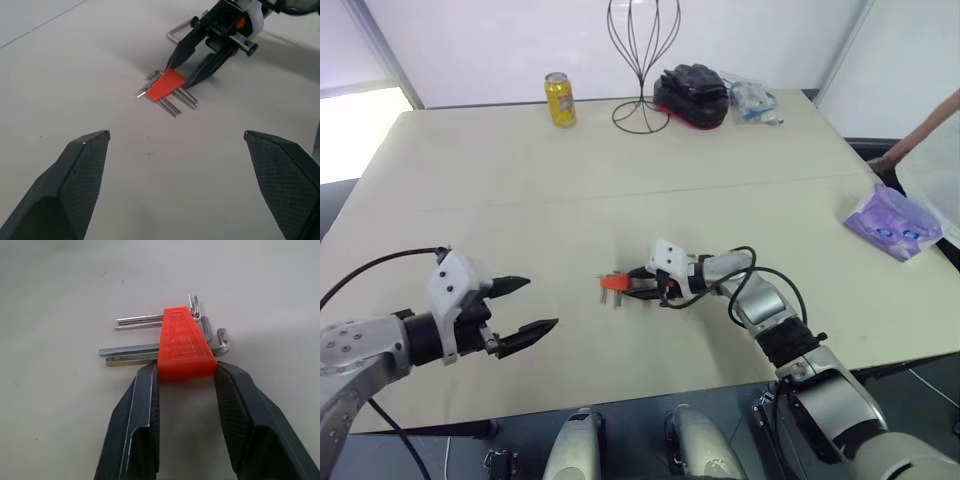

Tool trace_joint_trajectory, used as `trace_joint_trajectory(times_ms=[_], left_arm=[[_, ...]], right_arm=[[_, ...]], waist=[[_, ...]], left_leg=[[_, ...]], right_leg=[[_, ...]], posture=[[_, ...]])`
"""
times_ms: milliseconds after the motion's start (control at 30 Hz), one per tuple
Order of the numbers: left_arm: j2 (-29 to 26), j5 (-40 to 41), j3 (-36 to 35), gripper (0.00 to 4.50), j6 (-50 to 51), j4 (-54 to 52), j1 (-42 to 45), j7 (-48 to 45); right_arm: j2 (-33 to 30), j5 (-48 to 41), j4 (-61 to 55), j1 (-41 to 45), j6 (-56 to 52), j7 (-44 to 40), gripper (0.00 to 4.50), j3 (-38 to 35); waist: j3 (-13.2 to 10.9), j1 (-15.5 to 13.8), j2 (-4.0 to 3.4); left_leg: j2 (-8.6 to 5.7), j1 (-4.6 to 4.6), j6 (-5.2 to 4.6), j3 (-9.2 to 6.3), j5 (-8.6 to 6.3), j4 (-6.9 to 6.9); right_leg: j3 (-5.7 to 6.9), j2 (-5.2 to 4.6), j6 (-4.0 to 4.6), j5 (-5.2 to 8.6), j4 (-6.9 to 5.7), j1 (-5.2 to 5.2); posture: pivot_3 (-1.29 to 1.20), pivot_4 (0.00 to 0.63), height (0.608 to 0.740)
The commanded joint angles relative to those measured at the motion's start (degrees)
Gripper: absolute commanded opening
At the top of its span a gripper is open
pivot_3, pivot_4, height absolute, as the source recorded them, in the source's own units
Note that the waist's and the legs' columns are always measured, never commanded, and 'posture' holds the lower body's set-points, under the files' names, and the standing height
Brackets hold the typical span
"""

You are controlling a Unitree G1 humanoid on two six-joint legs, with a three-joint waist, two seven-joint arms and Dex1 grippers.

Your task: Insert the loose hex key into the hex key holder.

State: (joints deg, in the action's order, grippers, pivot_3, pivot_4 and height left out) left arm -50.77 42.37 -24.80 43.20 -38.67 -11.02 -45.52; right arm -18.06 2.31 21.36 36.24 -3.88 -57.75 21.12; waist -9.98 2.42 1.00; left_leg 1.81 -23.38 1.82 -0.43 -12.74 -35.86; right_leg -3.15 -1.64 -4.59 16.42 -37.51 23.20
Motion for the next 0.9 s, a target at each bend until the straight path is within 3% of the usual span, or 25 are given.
trace_joint_trajectory(times_ms=[33,300,467,633,900], left_arm=[[0.7,-0.2,0.9,4.50,-1.6,2.2,3.5,0.6],[1.1,2.6,5.0,4.50,-1.0,12.9,20.3,-1.8],[2.8,5.4,8.9,4.50,0.8,19.8,33.0,-4.1],[5.1,7.6,11.9,4.50,2.9,24.2,40.8,-6.4],[7.3,8.1,14.1,4.50,2.9,26.7,43.9,-9.6]], right_arm=[[-3.0,6.0,-3.5,2.0,10.9,7.5,1.01,-1.4],[-11.8,19.0,-6.8,8.5,35.9,20.1,1.01,-1.2],[-14.2,26.2,-5.5,13.6,49.5,30.3,1.01,-2.4],[-14.7,29.7,-3.8,17.1,55.1,36.2,1.01,-2.9],[-14.6,29.0,-3.4,19.3,57.8,38.2,1.01,-2.9]], waist=[[0.0,-0.1,-0.01],[-0.1,0.0,0.01],[-0.1,0.1,0.09],[-0.2,0.1,0.14],[-0.2,0.1,0.17]], left_leg=[[-0.01,0.00,0.00,0.00,0.00,-0.01],[-0.05,-0.06,0.00,0.01,0.00,0.01],[-0.12,-0.07,0.00,0.01,0.00,0.02],[-0.12,-0.08,0.00,0.01,0.01,0.01],[-0.09,-0.08,0.00,0.00,0.01,-0.02]], right_leg=[[0.00,0.00,0.00,0.00,0.00,0.00],[0.00,0.07,-0.10,-0.05,0.01,0.06],[0.00,0.10,-0.26,-0.14,0.00,0.09],[0.00,0.11,-0.28,-0.15,-0.02,0.09],[0.00,0.10,-0.29,-0.16,-0.09,0.09]], posture=[[0.00,0.150,0.740],[0.00,0.150,0.740],[0.00,0.150,0.740],[0.00,0.150,0.740],[0.00,0.150,0.740]])
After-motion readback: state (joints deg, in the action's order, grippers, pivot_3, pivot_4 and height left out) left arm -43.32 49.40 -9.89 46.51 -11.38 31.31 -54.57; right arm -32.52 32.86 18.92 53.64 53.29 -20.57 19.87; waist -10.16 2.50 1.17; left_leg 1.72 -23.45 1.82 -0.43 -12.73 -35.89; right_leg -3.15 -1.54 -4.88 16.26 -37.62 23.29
